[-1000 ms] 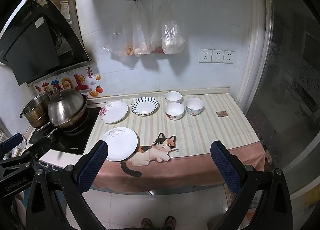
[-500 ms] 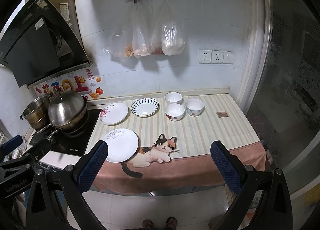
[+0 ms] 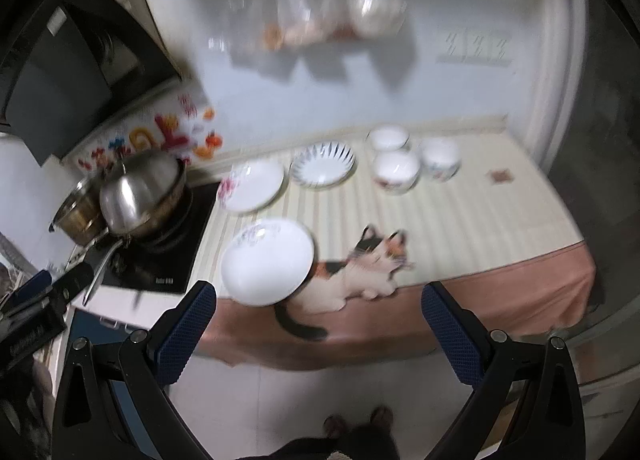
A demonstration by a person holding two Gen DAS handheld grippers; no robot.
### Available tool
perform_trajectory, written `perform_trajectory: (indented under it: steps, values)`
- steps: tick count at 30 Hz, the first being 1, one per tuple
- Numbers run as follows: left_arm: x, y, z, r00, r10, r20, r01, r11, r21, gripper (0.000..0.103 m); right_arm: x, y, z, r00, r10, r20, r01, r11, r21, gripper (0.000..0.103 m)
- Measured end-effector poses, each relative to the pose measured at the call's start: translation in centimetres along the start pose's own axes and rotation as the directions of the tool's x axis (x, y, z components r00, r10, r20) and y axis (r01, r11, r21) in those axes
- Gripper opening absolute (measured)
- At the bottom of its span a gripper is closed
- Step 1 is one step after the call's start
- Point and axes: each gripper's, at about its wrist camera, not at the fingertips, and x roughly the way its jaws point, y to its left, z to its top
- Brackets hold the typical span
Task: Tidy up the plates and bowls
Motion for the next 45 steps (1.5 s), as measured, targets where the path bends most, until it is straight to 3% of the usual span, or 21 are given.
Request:
perform_trajectory:
  steps: [5, 9, 16, 20, 21, 24, 25, 27, 28, 29, 30, 31, 35, 40, 45]
  values:
    - [8.9, 1.9, 0.5, 0.992, 0.011, -0.124, -0.017, 0.998, -0.054, 0.103, 9.8, 0.5, 0.1, 0.992, 0.012, -0.123, -0.017, 0.999, -0.045, 0.103]
    - [16.5, 2.1, 0.9, 0.970, -0.007, -0.243, -0.008, 0.998, -0.061, 0.103, 19.0, 0.1, 0.9, 0.966, 0.080, -0.244, -0.090, 0.996, -0.029, 0.103]
    - [28.7, 0.8, 0.9, 0.897, -0.075, -0.435, 0.049, 0.996, -0.070, 0.101, 33.0, -0.8, 2.8, 0.901, 0.175, -0.397, -0.195, 0.981, -0.008, 0.103]
    - [33.6, 0.3, 0.0, 0.840, -0.114, -0.530, 0.075, 0.993, -0.094, 0.083, 39.5, -1.2, 3.5, 0.858, 0.208, -0.469, -0.231, 0.973, 0.007, 0.097]
    - [34.6, 0.1, -0.2, 0.827, -0.117, -0.550, 0.077, 0.992, -0.095, 0.078, 41.0, -1.2, 3.6, 0.845, 0.211, -0.491, -0.236, 0.972, 0.012, 0.091]
    - [36.1, -0.4, -0.8, 0.807, -0.134, -0.575, 0.094, 0.991, -0.099, 0.052, 44.8, -1.1, 3.6, 0.791, 0.260, -0.554, -0.283, 0.958, 0.046, 0.072]
    - [36.3, -0.6, -0.9, 0.800, -0.140, -0.583, 0.100, 0.990, -0.099, 0.049, 45.3, -0.8, 3.6, 0.781, 0.266, -0.565, -0.290, 0.956, 0.050, 0.068]
    - [36.7, -1.0, -1.2, 0.799, -0.149, -0.583, 0.111, 0.989, -0.101, 0.038, 46.6, -0.4, 3.5, 0.761, 0.283, -0.584, -0.313, 0.948, 0.051, 0.057]
    - [36.6, -1.2, -1.3, 0.803, -0.133, -0.581, 0.100, 0.991, -0.088, 0.038, 46.7, -0.1, 3.3, 0.753, 0.283, -0.594, -0.317, 0.947, 0.049, 0.049]
    - [36.5, -1.3, -1.3, 0.806, -0.126, -0.578, 0.096, 0.992, -0.083, 0.038, 47.0, 0.2, 3.2, 0.745, 0.279, -0.605, -0.319, 0.947, 0.045, 0.047]
    - [36.4, -1.4, -1.4, 0.808, -0.123, -0.576, 0.090, 0.992, -0.086, 0.038, 47.0, 0.4, 3.3, 0.756, 0.283, -0.591, -0.328, 0.944, 0.033, 0.035]
    - [36.3, -1.3, -1.5, 0.809, -0.123, -0.575, 0.084, 0.992, -0.094, 0.038, 47.1, 0.7, 3.2, 0.745, 0.289, -0.602, -0.341, 0.940, 0.030, 0.023]
    - [35.6, -1.8, -1.6, 0.810, -0.119, -0.574, 0.076, 0.992, -0.098, 0.038, 47.1, 0.9, 3.0, 0.743, 0.288, -0.605, -0.344, 0.938, 0.024, 0.023]
    - [34.1, -3.7, -1.4, 0.816, -0.119, -0.566, 0.091, 0.993, -0.078, 0.038, 46.7, -0.2, 3.2, 0.725, 0.292, -0.624, -0.340, 0.939, 0.045, 0.023]
    - [32.5, -6.3, -0.9, 0.827, -0.131, -0.547, 0.124, 0.991, -0.050, 0.038, 45.2, -3.0, 4.2, 0.730, 0.298, -0.615, -0.325, 0.943, 0.070, 0.023]
